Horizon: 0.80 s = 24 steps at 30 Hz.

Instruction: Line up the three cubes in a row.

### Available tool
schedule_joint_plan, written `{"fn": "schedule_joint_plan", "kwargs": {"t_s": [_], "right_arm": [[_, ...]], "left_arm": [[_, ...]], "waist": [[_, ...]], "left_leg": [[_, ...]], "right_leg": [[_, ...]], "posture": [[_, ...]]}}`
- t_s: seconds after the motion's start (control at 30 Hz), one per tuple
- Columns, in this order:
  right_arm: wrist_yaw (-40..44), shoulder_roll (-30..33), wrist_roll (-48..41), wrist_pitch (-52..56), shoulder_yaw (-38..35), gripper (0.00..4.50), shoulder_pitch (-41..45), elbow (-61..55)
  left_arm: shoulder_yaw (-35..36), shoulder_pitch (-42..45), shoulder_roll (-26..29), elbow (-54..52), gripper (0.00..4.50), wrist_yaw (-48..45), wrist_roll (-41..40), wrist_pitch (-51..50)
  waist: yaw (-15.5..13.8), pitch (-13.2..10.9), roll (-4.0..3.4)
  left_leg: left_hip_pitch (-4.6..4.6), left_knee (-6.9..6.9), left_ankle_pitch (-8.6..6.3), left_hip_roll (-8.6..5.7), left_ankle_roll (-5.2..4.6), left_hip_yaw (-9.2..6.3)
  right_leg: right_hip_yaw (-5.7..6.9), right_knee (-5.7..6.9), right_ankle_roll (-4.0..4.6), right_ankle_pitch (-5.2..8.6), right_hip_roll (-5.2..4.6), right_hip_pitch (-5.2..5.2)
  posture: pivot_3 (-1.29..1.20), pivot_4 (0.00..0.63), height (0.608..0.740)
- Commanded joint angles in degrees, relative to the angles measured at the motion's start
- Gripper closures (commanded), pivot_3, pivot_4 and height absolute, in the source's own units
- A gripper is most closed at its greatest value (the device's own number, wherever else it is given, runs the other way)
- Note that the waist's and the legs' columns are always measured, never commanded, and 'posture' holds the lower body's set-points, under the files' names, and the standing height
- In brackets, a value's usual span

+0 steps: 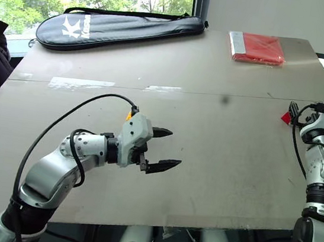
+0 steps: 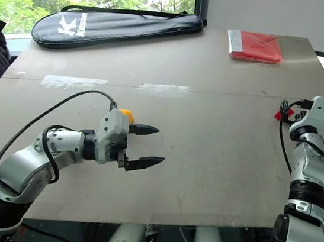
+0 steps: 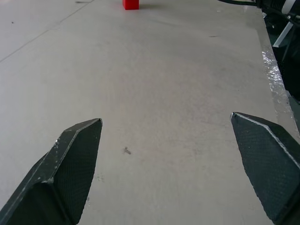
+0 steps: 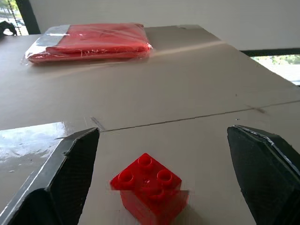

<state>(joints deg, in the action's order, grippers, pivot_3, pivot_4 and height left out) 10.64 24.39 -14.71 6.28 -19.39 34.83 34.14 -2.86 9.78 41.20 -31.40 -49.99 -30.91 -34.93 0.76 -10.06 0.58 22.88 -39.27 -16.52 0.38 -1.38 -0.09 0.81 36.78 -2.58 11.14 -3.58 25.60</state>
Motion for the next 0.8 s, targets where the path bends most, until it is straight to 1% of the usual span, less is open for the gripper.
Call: {"fn": "schedule_joint_plan", "kwargs": {"t_s": [0.03,0.27,0.4,0.47,0.5,0.63,0.67,0.8], "right_arm": [[-4.38,-1.36,1.01,-1.83,-0.49,0.00,2.97,2.13],[-15.17,-5.23,2.41,-7.40,-1.84,0.00,7.44,10.50],[-17.80,-5.47,2.53,-10.98,-2.56,0.00,10.50,17.02],[-17.98,-5.31,3.14,-12.56,-2.20,0.56,11.57,19.54],[-17.82,-5.26,3.27,-13.08,-2.04,0.76,11.88,20.35],[-17.61,-5.33,3.02,-13.98,-2.13,2.48,12.46,22.42],[-17.62,-5.38,2.90,-14.03,-2.22,2.81,12.37,22.56],[-17.31,-5.44,2.86,-13.95,-1.98,2.82,11.21,21.16]], "left_arm": [[1.56,2.07,0.93,-3.21,0.02,-0.10,-1.93,-0.94],[1.57,4.22,0.65,-3.82,0.02,0.90,-2.41,-2.32],[1.95,5.66,0.34,-3.66,0.02,1.26,-2.97,-2.66],[2.19,6.40,0.26,-3.30,0.00,1.83,-2.71,-2.50],[2.31,6.77,0.12,-3.12,0.00,2.24,-2.58,-2.50],[1.74,8.11,-0.86,-2.62,0.00,4.03,-1.25,-1.72],[1.45,8.41,-1.32,-2.68,0.00,4.50,-1.10,-1.55],[0.92,9.22,-2.65,-3.19,0.00,4.69,-1.68,-1.43]], "waist": [[0.00,-0.02,-0.01],[0.15,-0.03,0.00],[0.23,-0.03,0.00],[0.27,-0.03,0.00],[0.29,-0.03,0.00],[0.36,-0.03,0.00],[0.35,-0.02,0.00],[0.34,-0.02,0.00]], "left_leg": [[0.00,0.00,0.00,0.00,0.00,-0.01],[-0.09,-0.15,-0.12,-0.09,-0.23,-0.02],[-0.12,-0.15,-0.10,-0.07,-0.21,0.07],[-0.12,-0.15,-0.10,-0.07,-0.20,0.08],[-0.12,-0.15,-0.10,-0.07,-0.20,0.08],[-0.12,-0.15,-0.10,-0.06,-0.20,0.06],[-0.12,-0.15,-0.10,-0.06,-0.19,0.06],[-0.13,-0.17,-0.09,-0.07,-0.19,0.06]], "right_leg": [[0.00,0.00,0.00,0.00,-0.01,0.00],[-0.19,0.06,-0.02,-0.02,-0.07,-0.04],[-0.16,0.17,0.00,-0.02,-0.01,-0.04],[-0.16,0.18,0.00,-0.03,0.00,-0.04],[-0.17,0.18,0.00,-0.03,0.00,-0.04],[-0.19,0.17,0.00,-0.03,-0.01,-0.04],[-0.19,0.16,0.00,-0.03,-0.01,-0.04],[-0.21,0.17,0.00,-0.03,-0.01,-0.04]], "posture": [[0.00,0.150,0.694],[0.00,0.150,0.694],[0.00,0.150,0.694],[0.00,0.150,0.694],[0.00,0.150,0.694],[0.00,0.150,0.694],[0.00,0.150,0.694],[0.00,0.150,0.694]]}}
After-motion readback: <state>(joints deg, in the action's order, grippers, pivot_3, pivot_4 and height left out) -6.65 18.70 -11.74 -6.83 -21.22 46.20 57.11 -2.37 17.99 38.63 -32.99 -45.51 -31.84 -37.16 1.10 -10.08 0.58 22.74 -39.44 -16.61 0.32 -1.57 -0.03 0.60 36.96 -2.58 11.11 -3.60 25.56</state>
